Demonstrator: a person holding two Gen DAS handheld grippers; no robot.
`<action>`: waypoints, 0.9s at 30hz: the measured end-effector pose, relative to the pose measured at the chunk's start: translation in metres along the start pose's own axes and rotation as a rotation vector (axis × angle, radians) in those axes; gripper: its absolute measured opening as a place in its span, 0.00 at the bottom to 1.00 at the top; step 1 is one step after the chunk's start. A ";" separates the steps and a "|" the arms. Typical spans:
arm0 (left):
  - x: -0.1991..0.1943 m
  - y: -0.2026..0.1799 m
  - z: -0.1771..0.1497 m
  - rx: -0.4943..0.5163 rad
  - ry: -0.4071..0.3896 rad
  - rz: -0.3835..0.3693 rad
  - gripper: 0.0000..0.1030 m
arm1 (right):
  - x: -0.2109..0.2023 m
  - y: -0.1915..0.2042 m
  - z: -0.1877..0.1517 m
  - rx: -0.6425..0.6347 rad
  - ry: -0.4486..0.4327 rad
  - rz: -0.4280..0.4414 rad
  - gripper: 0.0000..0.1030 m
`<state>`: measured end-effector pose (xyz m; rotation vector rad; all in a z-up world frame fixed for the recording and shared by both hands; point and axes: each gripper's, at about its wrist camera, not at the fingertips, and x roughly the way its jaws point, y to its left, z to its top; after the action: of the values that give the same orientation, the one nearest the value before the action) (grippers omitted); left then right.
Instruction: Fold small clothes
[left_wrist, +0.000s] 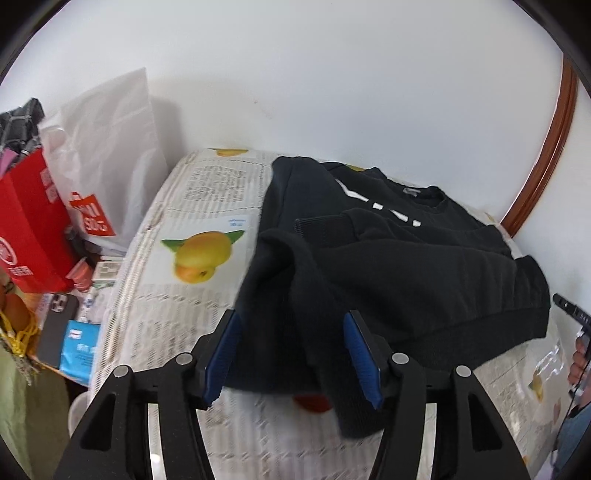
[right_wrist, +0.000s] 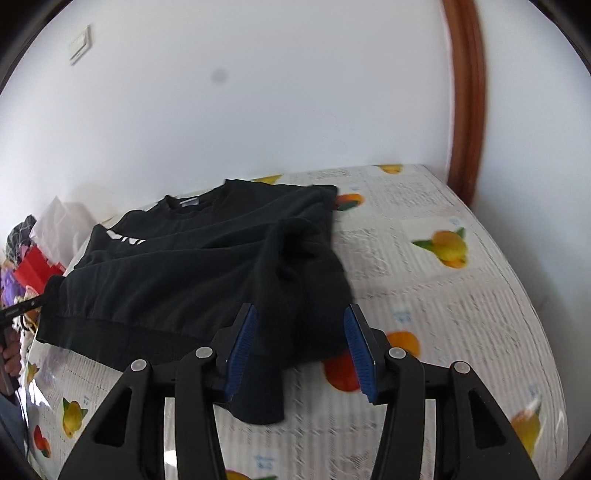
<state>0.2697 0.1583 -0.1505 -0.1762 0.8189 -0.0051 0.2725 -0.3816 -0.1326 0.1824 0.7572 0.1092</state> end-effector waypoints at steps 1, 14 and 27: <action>-0.002 0.003 -0.002 0.004 0.002 0.010 0.55 | 0.002 -0.006 0.000 0.028 0.006 -0.006 0.46; 0.036 0.038 -0.010 -0.116 0.086 -0.091 0.46 | 0.066 -0.021 0.007 0.169 0.126 0.070 0.39; 0.005 0.022 -0.040 -0.085 0.094 -0.116 0.16 | 0.040 -0.014 -0.014 0.106 0.126 0.070 0.18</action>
<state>0.2426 0.1731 -0.1839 -0.3049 0.9021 -0.0882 0.2921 -0.3873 -0.1724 0.3048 0.8826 0.1486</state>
